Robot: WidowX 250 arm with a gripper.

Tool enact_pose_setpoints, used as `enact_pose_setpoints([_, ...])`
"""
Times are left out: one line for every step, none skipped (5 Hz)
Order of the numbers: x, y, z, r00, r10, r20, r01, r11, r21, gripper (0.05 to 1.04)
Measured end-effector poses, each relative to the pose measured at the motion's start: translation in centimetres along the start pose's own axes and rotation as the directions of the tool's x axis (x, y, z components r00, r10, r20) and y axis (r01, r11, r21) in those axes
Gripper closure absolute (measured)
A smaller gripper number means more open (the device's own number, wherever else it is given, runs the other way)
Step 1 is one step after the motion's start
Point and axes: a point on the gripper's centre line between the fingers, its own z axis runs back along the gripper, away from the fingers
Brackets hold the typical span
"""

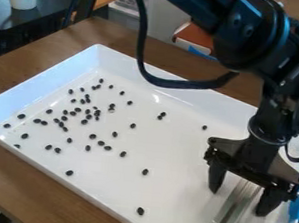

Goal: Sweep into pile

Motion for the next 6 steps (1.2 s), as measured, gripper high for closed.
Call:
enact_pose_setpoints([0.2,-0.3,-0.1,1.0,-0.021,0.014,0.021,1.0,-0.02,0.413])
enact_pose_setpoints([-0.5,0.3,0.1,0.999,-0.042,0.013,0.043,0.998,-0.037,0.679])
enact_pose_setpoints([-1.0,2.0,0.1,0.999,-0.053,-0.006,0.053,0.998,-0.037,0.706])
enact_pose_setpoints([-1.0,4.0,0.1,0.998,-0.06,-0.016,0.06,0.997,-0.042,0.706])
enact_pose_setpoints([-0.5,5.7,-0.1,0.998,-0.068,-0.014,0.067,0.997,-0.042,0.706])
enact_pose_setpoints([-0.6,8.6,-0.2,0.998,-0.058,-0.008,0.058,0.997,-0.042,0.706])
